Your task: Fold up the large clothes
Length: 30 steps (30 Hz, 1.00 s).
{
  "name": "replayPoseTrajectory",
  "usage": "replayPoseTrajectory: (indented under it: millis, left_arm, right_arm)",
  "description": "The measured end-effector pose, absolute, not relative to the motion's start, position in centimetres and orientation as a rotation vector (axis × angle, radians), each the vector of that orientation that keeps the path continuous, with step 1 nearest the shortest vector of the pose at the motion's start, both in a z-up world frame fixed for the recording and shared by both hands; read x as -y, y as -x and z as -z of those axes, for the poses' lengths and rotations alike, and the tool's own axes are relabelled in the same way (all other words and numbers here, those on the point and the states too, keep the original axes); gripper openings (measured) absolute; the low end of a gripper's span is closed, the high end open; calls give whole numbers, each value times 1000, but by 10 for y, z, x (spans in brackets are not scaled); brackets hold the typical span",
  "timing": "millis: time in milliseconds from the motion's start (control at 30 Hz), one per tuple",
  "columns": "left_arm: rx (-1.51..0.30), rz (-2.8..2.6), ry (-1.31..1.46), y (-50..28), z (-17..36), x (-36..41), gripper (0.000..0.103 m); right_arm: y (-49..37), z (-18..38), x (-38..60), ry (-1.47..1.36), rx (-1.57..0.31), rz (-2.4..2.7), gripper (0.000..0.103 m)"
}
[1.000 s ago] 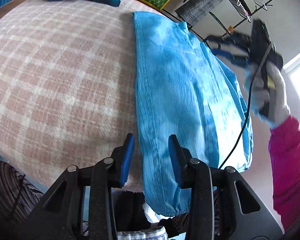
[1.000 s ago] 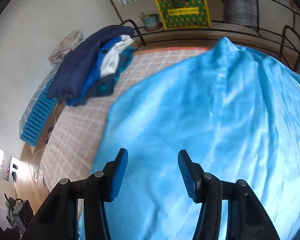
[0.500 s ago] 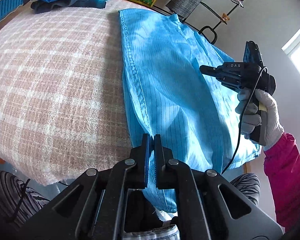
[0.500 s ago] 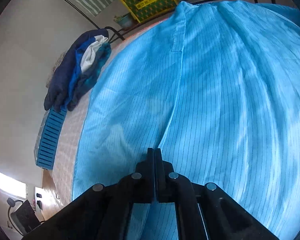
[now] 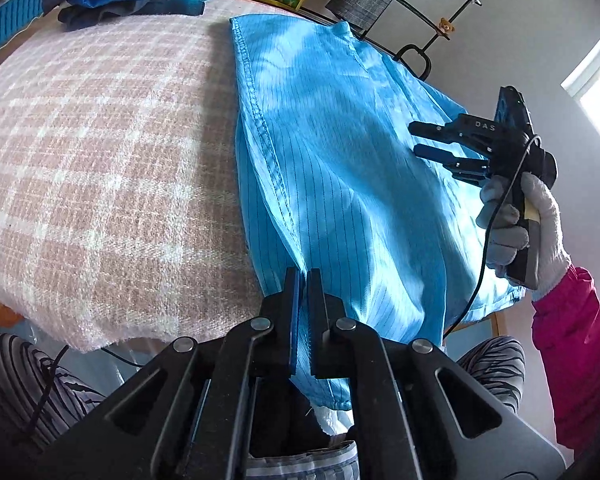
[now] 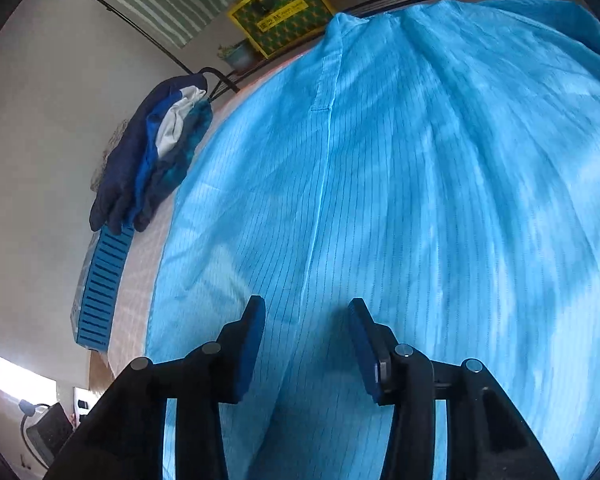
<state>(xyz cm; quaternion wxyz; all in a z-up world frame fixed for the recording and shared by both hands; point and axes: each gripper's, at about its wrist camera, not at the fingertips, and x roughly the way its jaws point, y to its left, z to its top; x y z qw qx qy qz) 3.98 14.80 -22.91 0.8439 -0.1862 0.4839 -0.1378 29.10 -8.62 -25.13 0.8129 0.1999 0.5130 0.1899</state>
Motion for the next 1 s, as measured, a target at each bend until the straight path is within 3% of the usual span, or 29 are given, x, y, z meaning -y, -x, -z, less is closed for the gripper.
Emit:
replayPoseTrajectory:
  millis: [100,133,167,467,1000]
  left_arm:
    - [-1022,290,393,-40,229,-147,1]
    - [-1021,288,387,-41,229,-146,1]
    - [-1021,288,381,-42,228,-146,1]
    - [-998,342,354,-34,220,-133,0]
    - [-985,259,343,-22,221,-163,0]
  right_arm:
    - [-298,257,72,-416,-1098,-436,25]
    - [-301,259,65,-413,-1108,-461,3]
    - [-302,261,61,-415,-1117,-472,0]
    - [-261,235,103,-431,-1026,-406,0]
    - [-254,249,64,-253,-1103,-386,0]
